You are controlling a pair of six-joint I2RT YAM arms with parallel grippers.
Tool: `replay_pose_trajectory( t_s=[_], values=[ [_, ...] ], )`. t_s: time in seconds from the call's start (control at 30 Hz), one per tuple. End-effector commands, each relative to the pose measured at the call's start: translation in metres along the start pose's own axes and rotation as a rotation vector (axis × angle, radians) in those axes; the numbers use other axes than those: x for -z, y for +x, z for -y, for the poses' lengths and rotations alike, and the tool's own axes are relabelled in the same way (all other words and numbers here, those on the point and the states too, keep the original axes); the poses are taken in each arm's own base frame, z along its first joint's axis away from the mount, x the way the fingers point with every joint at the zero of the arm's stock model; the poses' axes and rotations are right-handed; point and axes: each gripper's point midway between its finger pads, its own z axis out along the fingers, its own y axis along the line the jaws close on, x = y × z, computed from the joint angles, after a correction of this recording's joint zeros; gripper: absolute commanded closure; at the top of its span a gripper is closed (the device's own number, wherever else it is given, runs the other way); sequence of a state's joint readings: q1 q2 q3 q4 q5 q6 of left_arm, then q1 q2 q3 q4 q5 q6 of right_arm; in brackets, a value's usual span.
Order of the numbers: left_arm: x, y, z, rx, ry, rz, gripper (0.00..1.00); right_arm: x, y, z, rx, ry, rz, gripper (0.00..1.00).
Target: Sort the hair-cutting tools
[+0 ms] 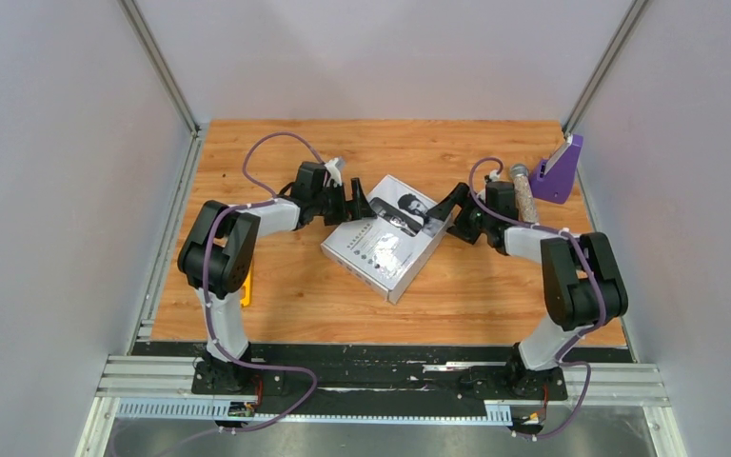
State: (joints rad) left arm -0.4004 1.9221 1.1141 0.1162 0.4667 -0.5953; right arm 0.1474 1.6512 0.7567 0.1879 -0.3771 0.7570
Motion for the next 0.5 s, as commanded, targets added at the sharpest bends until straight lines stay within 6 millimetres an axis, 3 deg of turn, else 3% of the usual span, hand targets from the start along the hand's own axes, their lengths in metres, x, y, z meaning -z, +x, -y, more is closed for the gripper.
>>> replay_pose_trajectory(
  t_s=[0.0,0.23,0.47],
  values=[
    [-0.005,-0.002,0.035,-0.016,0.128,-0.002,0.0,-0.007,-0.017,-0.065,0.126,-0.262,-0.002,0.14],
    [-0.001,0.002,0.035,-0.007,0.129,0.009,0.0,-0.027,-0.012,-0.084,0.192,-0.339,-0.085,0.16],
    [0.011,-0.007,0.023,-0.01,0.027,0.079,0.0,-0.021,-0.026,-0.067,0.174,-0.174,-0.029,0.12]
  ],
)
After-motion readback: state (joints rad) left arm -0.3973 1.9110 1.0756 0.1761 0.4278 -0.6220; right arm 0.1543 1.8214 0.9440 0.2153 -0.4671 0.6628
